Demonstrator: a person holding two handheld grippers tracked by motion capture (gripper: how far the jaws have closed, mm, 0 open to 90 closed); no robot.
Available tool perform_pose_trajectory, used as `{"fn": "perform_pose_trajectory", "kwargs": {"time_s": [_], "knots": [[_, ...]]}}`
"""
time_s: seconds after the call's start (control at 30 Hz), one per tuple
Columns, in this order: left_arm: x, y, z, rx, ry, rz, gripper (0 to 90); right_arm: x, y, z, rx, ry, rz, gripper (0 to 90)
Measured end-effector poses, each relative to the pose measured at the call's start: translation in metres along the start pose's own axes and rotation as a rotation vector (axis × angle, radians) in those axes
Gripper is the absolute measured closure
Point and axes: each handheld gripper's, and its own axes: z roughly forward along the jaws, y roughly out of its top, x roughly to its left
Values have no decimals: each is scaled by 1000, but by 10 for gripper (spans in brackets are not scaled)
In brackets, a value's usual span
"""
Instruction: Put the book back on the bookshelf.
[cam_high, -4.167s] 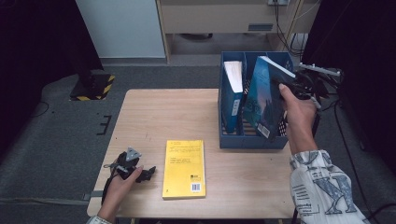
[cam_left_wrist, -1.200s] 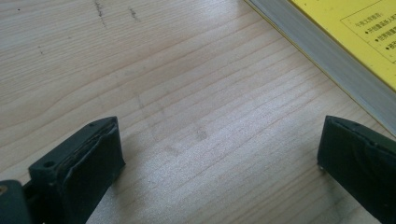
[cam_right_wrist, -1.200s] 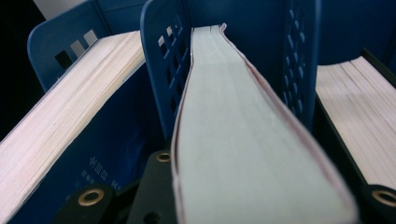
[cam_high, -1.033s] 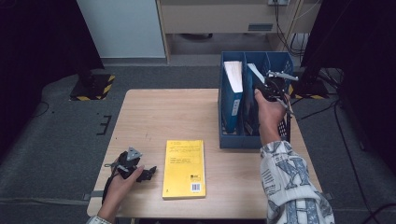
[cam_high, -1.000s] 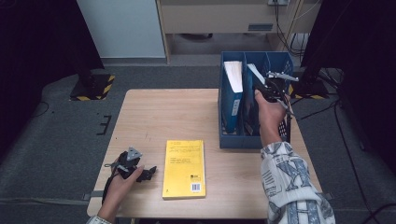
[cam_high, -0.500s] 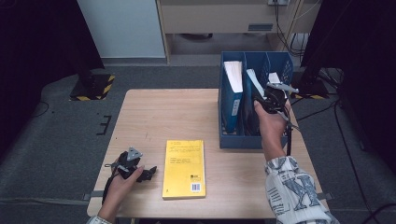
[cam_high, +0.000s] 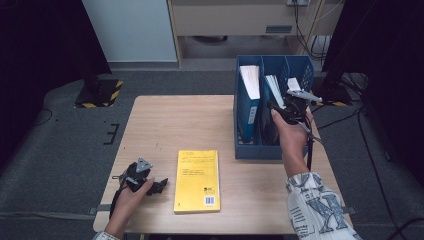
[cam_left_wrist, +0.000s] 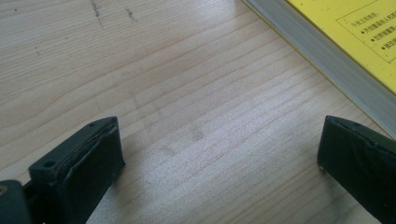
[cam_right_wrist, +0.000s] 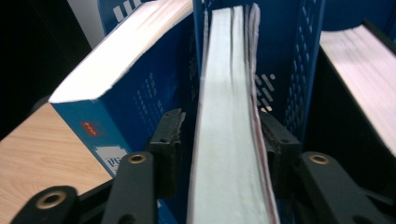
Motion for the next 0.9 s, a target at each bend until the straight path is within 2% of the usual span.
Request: {"fn": "perform_pose_trajectory", "kwargs": {"time_s": [0.23, 0.47, 0.7, 0.9], "knots": [[0, 0, 0, 0, 0, 0, 0, 2, 13, -1, 12, 11, -19, 552], [0, 0, 0, 2, 0, 4, 0, 1, 21, 1, 39, 15, -34, 610], [0, 0, 0, 2, -1, 5, 0, -1, 19, 6, 71, 20, -14, 645], [0, 0, 0, 0, -2, 3, 0, 0, 18, 8, 73, 22, 0, 670]]}}
